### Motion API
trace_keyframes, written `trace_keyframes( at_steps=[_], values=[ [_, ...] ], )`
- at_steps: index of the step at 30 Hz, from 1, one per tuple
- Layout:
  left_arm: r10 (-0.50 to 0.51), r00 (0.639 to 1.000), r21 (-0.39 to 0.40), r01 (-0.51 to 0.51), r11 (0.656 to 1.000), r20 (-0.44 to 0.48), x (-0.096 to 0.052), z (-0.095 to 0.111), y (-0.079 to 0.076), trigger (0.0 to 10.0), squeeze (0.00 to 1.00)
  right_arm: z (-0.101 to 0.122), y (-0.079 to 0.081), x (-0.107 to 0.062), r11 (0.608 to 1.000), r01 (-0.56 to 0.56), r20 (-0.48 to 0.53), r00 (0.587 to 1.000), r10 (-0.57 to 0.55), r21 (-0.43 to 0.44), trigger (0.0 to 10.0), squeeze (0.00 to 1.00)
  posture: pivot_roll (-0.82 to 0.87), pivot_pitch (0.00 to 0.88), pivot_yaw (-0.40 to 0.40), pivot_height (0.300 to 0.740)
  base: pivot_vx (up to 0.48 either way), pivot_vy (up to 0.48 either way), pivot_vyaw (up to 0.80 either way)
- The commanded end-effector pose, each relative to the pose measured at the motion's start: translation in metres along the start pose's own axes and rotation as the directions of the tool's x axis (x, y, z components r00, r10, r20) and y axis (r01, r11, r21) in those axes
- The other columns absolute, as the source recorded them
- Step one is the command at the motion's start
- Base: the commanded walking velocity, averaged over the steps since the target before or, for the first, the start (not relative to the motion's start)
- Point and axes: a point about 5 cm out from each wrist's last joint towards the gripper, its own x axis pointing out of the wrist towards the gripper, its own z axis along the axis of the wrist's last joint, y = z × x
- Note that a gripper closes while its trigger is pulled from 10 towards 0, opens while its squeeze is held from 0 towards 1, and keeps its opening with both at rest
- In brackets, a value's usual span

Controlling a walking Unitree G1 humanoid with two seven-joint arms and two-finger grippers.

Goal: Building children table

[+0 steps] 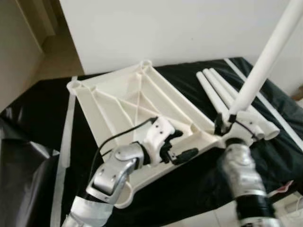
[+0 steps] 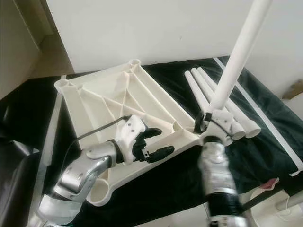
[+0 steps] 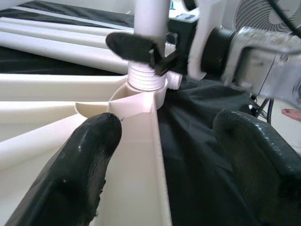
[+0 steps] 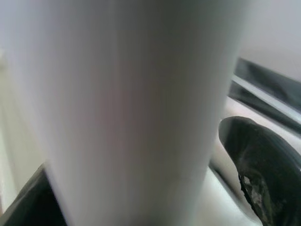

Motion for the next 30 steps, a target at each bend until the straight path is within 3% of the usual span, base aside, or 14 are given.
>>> trace_keyframes(
  at_steps=[1,8,11,15,16,19,20,21,22,23,24,25,30],
  values=[
    [0.002,1.000,0.011,-0.002,1.000,0.010,0.005,0.005,-0.002,10.0,0.00,-0.001,-0.005,0.003,0.997,-0.072,-0.007,0.997,0.072,0.027,10.0,0.00,-0.08,0.005,0.014,0.740,0.000,0.000,0.00],
    [-0.010,1.000,0.023,0.010,1.000,0.008,0.009,0.005,-0.005,10.0,0.00,0.000,-0.008,0.007,0.980,-0.197,-0.023,0.980,0.197,0.006,10.0,0.00,-0.08,0.013,0.011,0.740,0.000,0.000,0.00],
    [-0.012,1.000,0.025,0.012,1.000,0.016,0.014,0.008,-0.007,10.0,0.00,0.002,-0.008,0.011,0.938,-0.346,-0.040,0.938,0.345,-0.019,10.0,0.00,-0.08,0.019,0.013,0.740,0.000,0.000,0.00],
    [-0.015,1.000,0.022,0.014,1.000,0.025,0.016,0.010,-0.008,10.0,0.00,0.002,-0.008,0.014,0.911,-0.410,-0.059,0.911,0.407,-0.052,10.0,0.00,-0.09,0.021,0.016,0.740,0.000,0.000,0.00],
    [-0.017,0.999,0.023,0.016,1.000,0.029,0.018,0.012,-0.008,10.0,0.00,0.002,-0.007,0.015,0.890,-0.450,-0.068,0.892,0.446,-0.074,8.4,0.00,-0.09,0.022,0.018,0.740,0.000,0.000,0.00],
    [-0.018,0.999,0.023,0.017,1.000,0.032,0.019,0.012,-0.008,10.0,0.00,0.002,-0.008,0.017,0.871,-0.484,-0.073,0.875,0.479,-0.085,8.4,0.00,-0.09,0.022,0.018,0.740,0.000,0.000,0.00],
    [-0.019,0.999,0.024,0.019,1.000,0.033,0.020,0.013,-0.008,10.0,0.00,0.002,-0.009,0.018,0.853,-0.513,-0.084,0.858,0.507,-0.092,4.7,0.00,-0.09,0.021,0.019,0.740,0.000,0.000,0.00],
    [-0.021,0.999,0.025,0.020,0.999,0.036,0.021,0.014,-0.009,10.0,0.00,0.003,-0.012,0.020,0.840,-0.534,-0.095,0.845,0.526,-0.101,3.0,0.00,-0.09,0.020,0.020,0.740,0.000,0.000,0.00],
    [-0.021,0.999,0.025,0.020,0.999,0.036,0.021,0.014,-0.009,10.0,0.00,0.003,-0.012,0.020,0.840,-0.534,-0.095,0.845,0.526,-0.101,3.0,0.00,-0.09,0.020,0.020,0.740,0.000,0.000,0.00],
    [-0.022,0.999,0.025,0.021,0.999,0.038,0.021,0.015,-0.009,10.0,0.00,0.004,-0.014,0.021,0.827,-0.550,-0.108,0.835,0.540,-0.114,1.5,0.00,-0.09,0.022,0.020,0.740,0.000,0.000,0.00],
    [-0.022,0.999,0.025,0.021,0.999,0.038,0.021,0.015,-0.009,10.0,0.00,0.004,-0.014,0.021,0.827,-0.550,-0.108,0.835,0.540,-0.114,1.5,0.00,-0.09,0.022,0.020,0.740,0.000,0.000,0.00],
    [-0.022,0.999,0.025,0.021,0.999,0.040,0.022,0.016,-0.008,10.0,0.00,0.003,-0.018,0.022,0.818,-0.563,-0.121,0.826,0.551,-0.119,0.0,0.00,-0.09,0.021,0.020,0.740,0.000,0.000,0.00],
    [-0.020,0.999,0.024,0.019,1.000,0.045,0.022,0.017,-0.009,10.0,0.00,-0.003,-0.025,0.019,0.808,-0.582,-0.159,0.810,0.565,-0.092,0.0,0.00,-0.09,0.023,0.020,0.740,0.000,0.000,0.00]
  ],
)
